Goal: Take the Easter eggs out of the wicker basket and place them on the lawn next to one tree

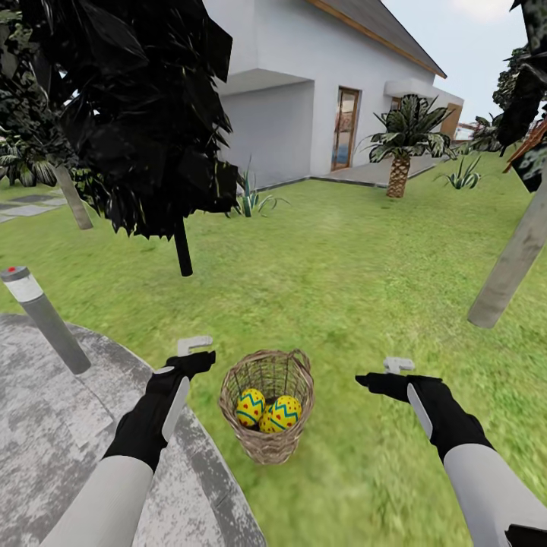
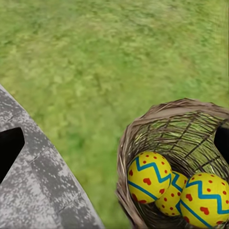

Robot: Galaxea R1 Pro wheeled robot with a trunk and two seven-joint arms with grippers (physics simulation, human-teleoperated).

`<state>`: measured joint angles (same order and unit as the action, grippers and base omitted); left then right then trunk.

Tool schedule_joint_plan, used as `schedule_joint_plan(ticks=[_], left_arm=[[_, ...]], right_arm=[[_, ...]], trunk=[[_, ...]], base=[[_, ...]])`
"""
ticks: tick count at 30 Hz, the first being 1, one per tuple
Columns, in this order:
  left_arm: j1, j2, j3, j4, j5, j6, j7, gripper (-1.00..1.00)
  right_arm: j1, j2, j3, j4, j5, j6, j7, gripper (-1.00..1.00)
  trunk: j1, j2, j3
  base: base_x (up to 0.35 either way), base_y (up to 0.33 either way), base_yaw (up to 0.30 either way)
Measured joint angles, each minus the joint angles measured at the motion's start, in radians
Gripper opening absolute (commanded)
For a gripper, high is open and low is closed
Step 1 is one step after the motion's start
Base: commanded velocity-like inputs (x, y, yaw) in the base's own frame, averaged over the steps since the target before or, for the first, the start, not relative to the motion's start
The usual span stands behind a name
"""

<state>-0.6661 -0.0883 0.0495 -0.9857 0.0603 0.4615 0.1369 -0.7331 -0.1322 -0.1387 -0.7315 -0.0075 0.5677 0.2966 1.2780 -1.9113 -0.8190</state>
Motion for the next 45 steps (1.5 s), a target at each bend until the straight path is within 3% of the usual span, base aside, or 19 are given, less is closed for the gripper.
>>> schedule_joint_plan(ticks=[34,45], left_arm=[[0.0,0.001,0.001,0.001,0.001,-0.002,0.0,1.0],[0.001,0.001,0.001,0.014,0.001,-0.002,0.0,1.0]], right_arm=[[0.0,0.0,-0.001,-0.001,-0.01,-0.014,0.005,1.0],[0.0,-0.001,-0.001,-0.003,-0.01,-0.015,0.003,1.0]], trunk=[[0.13,-0.238,-0.107],[0.13,-0.238,-0.107]], base=[[0.0,0.0,0.0],[0.008,-0.02,0.0]])
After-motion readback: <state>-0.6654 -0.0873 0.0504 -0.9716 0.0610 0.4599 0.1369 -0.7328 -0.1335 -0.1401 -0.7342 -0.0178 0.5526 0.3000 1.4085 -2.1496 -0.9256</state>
